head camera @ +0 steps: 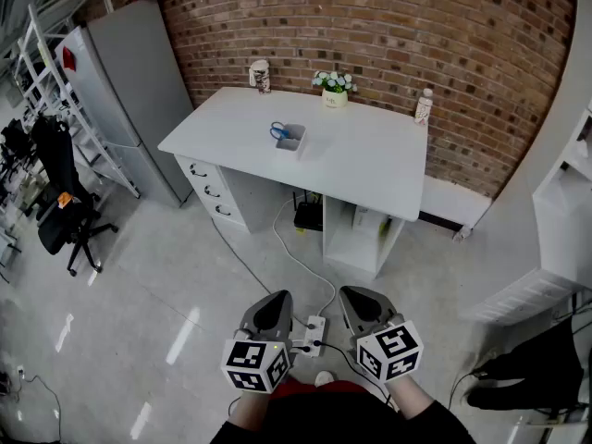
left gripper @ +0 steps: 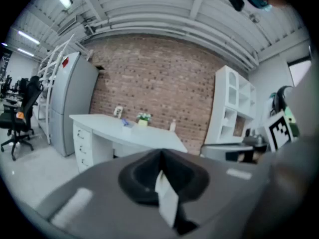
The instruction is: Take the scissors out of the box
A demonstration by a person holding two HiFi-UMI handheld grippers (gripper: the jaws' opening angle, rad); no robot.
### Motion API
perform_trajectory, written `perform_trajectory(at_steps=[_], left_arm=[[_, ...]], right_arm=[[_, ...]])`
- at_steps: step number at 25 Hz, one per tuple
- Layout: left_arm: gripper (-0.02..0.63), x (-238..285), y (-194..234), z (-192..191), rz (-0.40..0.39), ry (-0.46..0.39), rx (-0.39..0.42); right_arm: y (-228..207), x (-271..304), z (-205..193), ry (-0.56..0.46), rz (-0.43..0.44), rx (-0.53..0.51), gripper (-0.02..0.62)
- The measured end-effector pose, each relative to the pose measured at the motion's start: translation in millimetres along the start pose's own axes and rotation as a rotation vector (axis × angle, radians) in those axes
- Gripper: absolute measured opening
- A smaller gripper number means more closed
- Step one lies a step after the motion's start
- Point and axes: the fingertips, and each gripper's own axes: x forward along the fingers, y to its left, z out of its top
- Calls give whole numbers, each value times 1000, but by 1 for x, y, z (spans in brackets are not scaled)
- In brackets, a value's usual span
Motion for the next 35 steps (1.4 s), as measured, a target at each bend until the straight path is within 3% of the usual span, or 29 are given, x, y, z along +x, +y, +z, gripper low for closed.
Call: perform_trajectory(at_steps=[21, 35], left_arm=[[3, 9, 1, 7, 40, -14, 19], [3, 32, 16, 11, 36, -28, 9]], right_arm=[[-12, 1, -6, -3, 49, 64, 8], [-21, 24, 3, -12, 60, 34, 9]])
